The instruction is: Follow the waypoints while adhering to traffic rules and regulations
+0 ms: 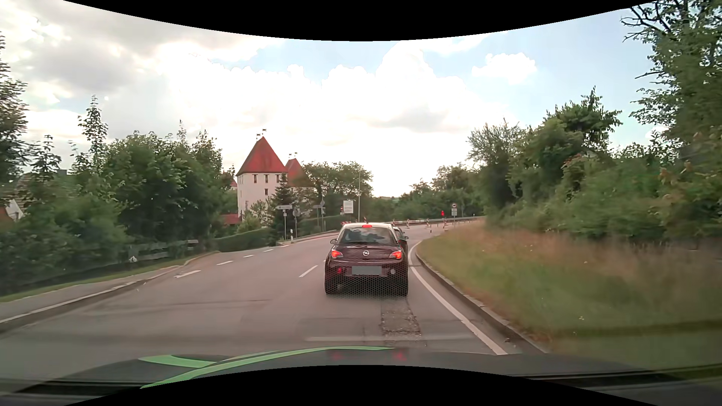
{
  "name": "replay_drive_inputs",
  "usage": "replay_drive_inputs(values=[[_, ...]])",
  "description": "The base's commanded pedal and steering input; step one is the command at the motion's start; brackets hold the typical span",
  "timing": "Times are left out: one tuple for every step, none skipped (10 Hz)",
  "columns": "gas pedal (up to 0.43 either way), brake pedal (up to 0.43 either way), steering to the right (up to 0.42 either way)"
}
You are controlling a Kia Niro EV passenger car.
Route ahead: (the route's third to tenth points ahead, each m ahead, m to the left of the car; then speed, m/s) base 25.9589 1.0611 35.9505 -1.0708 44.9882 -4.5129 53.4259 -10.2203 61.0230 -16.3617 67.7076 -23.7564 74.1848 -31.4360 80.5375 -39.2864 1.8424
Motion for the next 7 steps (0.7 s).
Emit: replay_drive_inputs(values=[[0.000,0.250,0.024],[0.000,0.250,0.028],[0.000,0.250,0.033],[0.000,0.250,0.036],[0.000,0.250,0.036],[0.000,0.250,0.036],[0.000,0.250,0.036]])
